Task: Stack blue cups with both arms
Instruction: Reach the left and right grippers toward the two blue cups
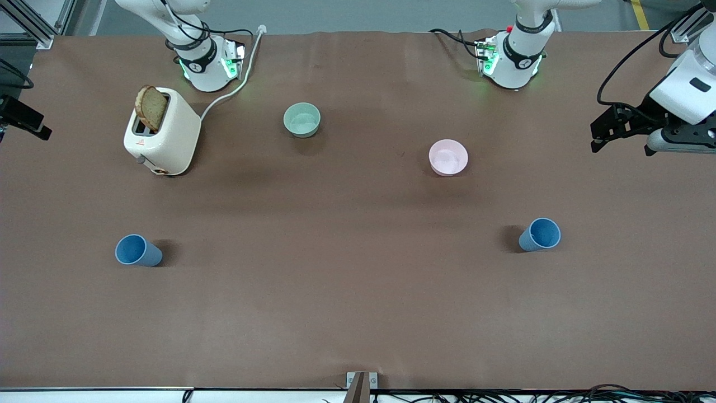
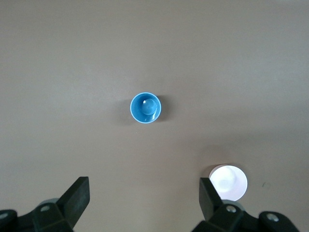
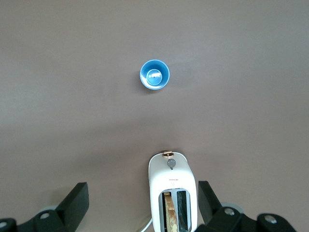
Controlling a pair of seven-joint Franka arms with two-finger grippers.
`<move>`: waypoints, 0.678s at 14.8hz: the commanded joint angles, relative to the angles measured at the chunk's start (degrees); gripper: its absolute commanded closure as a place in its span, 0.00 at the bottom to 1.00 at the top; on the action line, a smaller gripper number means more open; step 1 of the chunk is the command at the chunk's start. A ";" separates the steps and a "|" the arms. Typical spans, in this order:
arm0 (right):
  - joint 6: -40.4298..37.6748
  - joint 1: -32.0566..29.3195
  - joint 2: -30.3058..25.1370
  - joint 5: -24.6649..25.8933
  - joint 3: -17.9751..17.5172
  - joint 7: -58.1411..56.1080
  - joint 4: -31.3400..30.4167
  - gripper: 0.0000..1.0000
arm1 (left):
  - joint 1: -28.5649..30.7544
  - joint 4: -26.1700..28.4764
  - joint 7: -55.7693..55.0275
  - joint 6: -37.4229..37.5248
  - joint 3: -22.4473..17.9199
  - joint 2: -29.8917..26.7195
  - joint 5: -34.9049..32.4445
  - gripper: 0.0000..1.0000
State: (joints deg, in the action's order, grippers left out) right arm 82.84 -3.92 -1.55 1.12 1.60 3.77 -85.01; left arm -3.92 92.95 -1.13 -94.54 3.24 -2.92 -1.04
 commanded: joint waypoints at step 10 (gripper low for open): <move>2.14 -0.74 0.75 -0.24 -0.10 -0.87 -0.07 0.00 | 3.13 2.64 0.60 -17.28 -1.74 17.68 -1.07 0.00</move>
State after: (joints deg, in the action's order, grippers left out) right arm 83.37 -3.96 -1.24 1.14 1.75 3.74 -85.02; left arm -1.76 91.36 -1.07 -104.71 1.53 12.77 -1.18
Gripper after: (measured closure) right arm 0.000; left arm 0.000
